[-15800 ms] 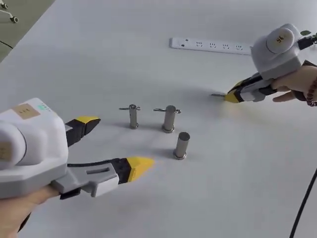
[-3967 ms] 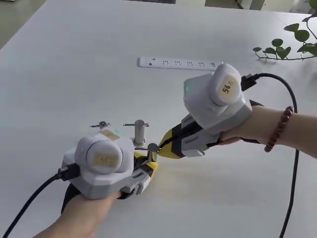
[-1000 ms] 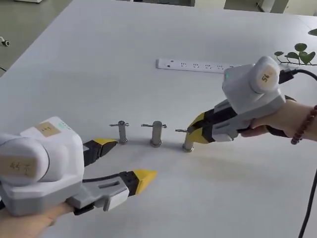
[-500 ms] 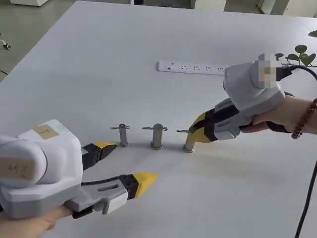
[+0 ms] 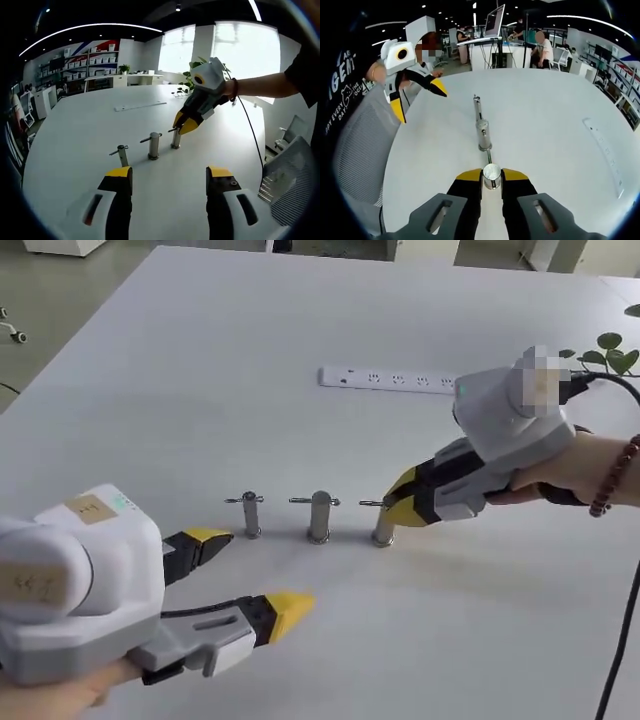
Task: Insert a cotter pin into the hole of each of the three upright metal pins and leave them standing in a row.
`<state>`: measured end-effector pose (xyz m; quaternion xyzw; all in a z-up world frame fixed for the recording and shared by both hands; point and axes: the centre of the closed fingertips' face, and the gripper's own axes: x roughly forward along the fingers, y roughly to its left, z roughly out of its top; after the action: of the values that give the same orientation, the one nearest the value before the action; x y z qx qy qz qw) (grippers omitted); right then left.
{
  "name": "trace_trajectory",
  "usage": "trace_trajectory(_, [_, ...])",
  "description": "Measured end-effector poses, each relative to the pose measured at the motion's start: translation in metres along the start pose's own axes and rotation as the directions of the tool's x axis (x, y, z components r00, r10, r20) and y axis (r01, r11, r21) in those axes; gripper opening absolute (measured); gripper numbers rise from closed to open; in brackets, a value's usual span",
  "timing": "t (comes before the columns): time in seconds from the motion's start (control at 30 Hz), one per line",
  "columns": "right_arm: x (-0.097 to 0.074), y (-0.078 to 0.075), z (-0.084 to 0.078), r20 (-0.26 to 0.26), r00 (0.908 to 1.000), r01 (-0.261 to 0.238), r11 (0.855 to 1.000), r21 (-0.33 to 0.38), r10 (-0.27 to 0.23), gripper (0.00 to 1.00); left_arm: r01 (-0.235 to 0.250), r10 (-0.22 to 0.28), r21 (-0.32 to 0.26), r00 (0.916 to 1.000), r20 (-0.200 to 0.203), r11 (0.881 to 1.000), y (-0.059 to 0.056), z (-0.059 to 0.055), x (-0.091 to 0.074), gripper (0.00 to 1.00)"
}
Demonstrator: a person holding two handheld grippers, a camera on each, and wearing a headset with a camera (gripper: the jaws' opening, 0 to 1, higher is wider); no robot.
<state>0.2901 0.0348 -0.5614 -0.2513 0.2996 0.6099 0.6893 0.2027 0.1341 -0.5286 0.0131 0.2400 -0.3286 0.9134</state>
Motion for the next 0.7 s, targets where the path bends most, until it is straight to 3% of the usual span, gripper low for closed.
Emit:
trace_trajectory(0.33, [-0.006, 0.001, 0.007, 0.051, 0.9973, 0.049, 0.996, 0.070, -0.053, 0.25, -0.030, 0.030, 0.010, 0.9995, -0.014, 1.000, 0.008, 0.000, -0.004, 0.59])
trace_trajectory(0.43, [-0.013, 0.003, 0.012, 0.084, 0.9925, 0.077, 0.989, 0.129, -0.088, 0.28, -0.035, 0.035, 0.001, 0.9993, -0.012, 0.999, 0.010, 0.001, -0.007, 0.59])
trace_trajectory(0.63, [-0.030, 0.004, 0.015, 0.077, 0.9745, 0.194, 0.963, 0.189, -0.211, 0.36, -0.042, 0.042, 0.006, 0.9990, -0.011, 0.999, 0.012, 0.006, -0.012, 0.59])
trace_trajectory(0.7, [-0.034, 0.008, 0.018, 0.084, 0.9705, 0.204, 0.956, 0.209, -0.226, 0.40, -0.045, 0.045, 0.006, 0.9989, -0.017, 0.999, 0.013, 0.007, -0.015, 0.59])
